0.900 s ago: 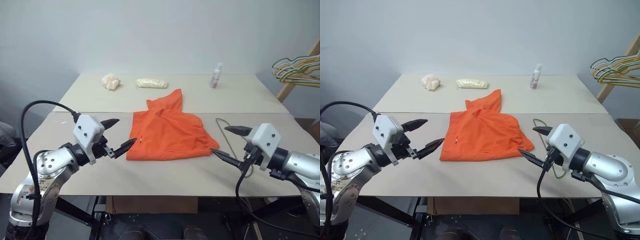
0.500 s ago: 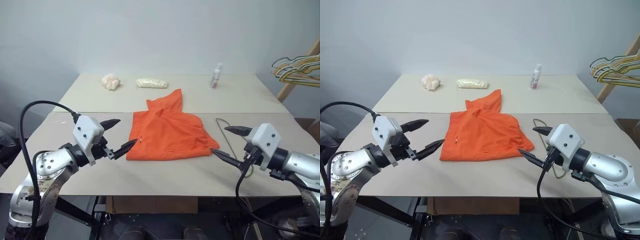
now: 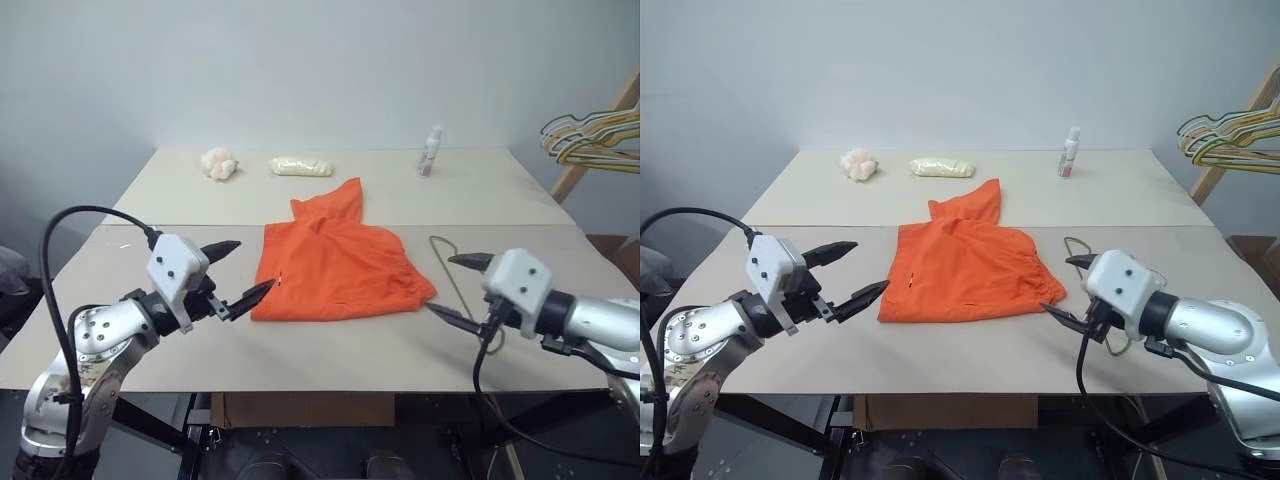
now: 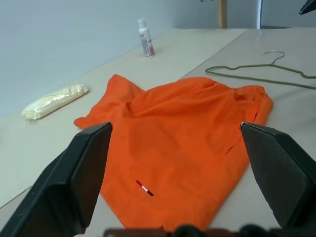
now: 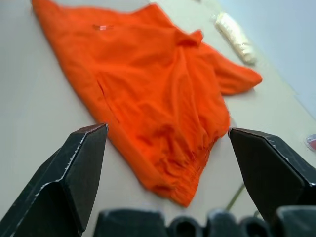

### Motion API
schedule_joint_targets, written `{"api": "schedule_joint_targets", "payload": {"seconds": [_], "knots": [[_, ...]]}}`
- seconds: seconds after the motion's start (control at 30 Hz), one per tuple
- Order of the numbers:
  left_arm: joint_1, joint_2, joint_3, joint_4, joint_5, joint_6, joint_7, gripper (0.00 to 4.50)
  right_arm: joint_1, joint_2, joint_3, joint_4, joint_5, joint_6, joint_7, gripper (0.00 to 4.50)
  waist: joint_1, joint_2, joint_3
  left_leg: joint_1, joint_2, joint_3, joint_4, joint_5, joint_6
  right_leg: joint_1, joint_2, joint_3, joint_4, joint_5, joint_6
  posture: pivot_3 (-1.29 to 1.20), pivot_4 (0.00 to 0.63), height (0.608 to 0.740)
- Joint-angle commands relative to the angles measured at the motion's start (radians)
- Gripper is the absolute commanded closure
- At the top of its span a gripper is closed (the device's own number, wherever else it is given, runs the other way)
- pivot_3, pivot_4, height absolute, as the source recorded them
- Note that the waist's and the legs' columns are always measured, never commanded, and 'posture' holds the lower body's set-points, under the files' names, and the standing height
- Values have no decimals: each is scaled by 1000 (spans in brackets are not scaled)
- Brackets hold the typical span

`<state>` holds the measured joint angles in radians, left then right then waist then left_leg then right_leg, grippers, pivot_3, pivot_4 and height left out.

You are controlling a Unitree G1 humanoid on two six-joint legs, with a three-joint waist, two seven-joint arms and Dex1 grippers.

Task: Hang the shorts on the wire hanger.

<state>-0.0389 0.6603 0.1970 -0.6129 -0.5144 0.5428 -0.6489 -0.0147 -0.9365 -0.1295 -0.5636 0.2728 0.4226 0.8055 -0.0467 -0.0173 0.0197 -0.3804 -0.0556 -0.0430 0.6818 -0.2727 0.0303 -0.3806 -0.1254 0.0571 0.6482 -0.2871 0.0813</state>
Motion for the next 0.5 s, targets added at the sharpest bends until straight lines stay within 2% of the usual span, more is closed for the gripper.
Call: {"api": "schedule_joint_targets", "payload": {"seconds": [0.03, 0.13, 0.3, 0.4, 0.5], "knots": [[-24, -3, -4, -12, 0, -16, 7, 0, -40, -51, 113, 26, -145, -82, 18, 16, 1, 0, 0, 0, 0, 0, 0, 0, 0, 0, 0, 0, 0, 0, 0, -130, 13, 740], [-34, -2, -10, -5, 1, -17, 5, 0, -129, -46, 285, 145, -370, -187, -28, 16, -2, 0, 0, 1, 0, 1, 0, 0, 0, -1, 0, 0, 0, 0, 0, -137, 11, 740], [-37, -1, -16, -8, 0, -13, 5, 0, -282, 26, 473, 352, -607, -267, -56, 16, -12, 0, 0, 2, 0, 3, -1, 0, -1, -1, 1, 2, 0, 1, -1, -134, 14, 740], [-35, -1, -18, -15, 0, -10, 7, 0, -357, 80, 545, 484, -700, -313, -71, 992, -22, -1, 0, 1, 0, 3, -1, 1, -1, -1, 1, 2, 0, 1, -1, -125, 18, 740], [-31, 2, -16, -19, 0, -5, 11, 0, -406, 124, 566, 573, -744, -364, -95, 2063, -24, -1, 1, 1, 0, 3, -2, 1, -1, -2, 1, 2, 0, 1, -1, -119, 22, 740]]}}
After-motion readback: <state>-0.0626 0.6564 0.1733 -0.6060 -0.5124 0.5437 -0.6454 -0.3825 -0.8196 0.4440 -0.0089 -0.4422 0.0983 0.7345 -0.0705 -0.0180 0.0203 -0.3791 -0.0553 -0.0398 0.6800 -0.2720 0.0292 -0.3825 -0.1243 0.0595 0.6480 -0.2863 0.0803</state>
